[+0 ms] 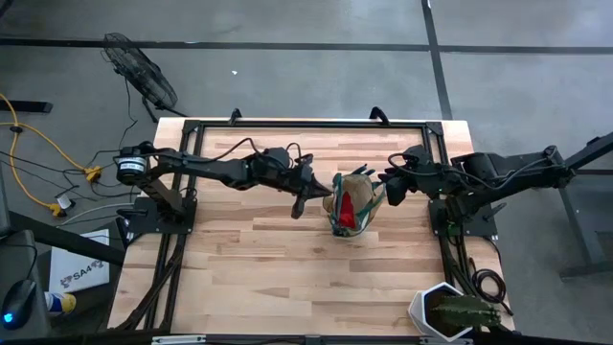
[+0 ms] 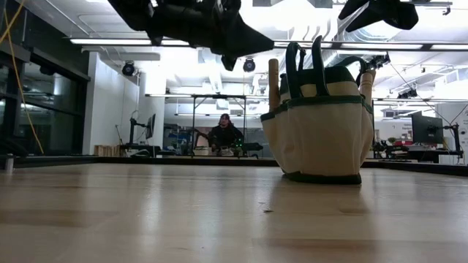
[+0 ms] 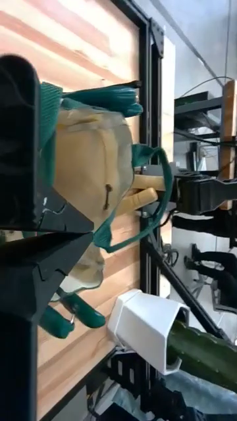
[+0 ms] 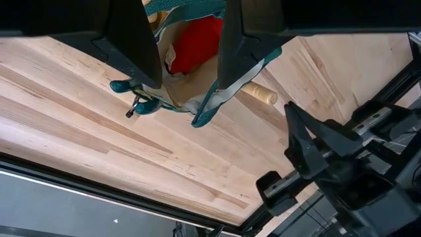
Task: Pick & Place Garden tools in Gardening bag
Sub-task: Return to Home Position
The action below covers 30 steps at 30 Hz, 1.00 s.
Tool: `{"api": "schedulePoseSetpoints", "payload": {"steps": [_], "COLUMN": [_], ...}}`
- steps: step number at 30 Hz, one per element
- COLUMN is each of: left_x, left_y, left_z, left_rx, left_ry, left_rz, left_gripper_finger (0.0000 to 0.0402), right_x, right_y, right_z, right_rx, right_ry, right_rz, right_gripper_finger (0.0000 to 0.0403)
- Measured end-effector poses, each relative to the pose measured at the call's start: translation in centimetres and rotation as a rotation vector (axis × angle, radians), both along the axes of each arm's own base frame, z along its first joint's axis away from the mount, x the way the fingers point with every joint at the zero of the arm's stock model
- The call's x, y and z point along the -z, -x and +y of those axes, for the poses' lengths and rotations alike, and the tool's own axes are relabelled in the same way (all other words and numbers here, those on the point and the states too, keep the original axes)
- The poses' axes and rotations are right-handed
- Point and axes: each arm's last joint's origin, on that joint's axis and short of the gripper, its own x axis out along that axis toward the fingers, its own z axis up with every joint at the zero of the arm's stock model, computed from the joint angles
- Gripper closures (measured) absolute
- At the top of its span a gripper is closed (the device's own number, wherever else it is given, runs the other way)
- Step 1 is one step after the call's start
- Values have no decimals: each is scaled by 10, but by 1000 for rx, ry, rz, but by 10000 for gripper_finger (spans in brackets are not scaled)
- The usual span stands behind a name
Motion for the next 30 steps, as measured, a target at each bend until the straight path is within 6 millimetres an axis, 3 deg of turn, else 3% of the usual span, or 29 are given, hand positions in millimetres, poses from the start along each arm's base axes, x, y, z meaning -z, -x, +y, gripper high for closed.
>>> {"api": "schedulePoseSetpoints", "payload": {"steps": [6, 15, 30], "left_x": [2, 21, 7], "left_y": [0, -9, -3], "left_z": [1, 1, 1], "left_rx": [-9, 5, -19], "left_ry": [-36, -13, -29], "left_rz": [15, 64, 17], "left_gripper_finger": [401, 401, 401], "right_x": [2, 12, 14], "right_y": [-4, -18, -20], "right_z": [1, 4, 4], "right_rx": [1, -2, -6], "right_ry": [3, 11, 8], "right_rz": [15, 76, 86], "right_gripper_finger": [262, 262, 262]}}
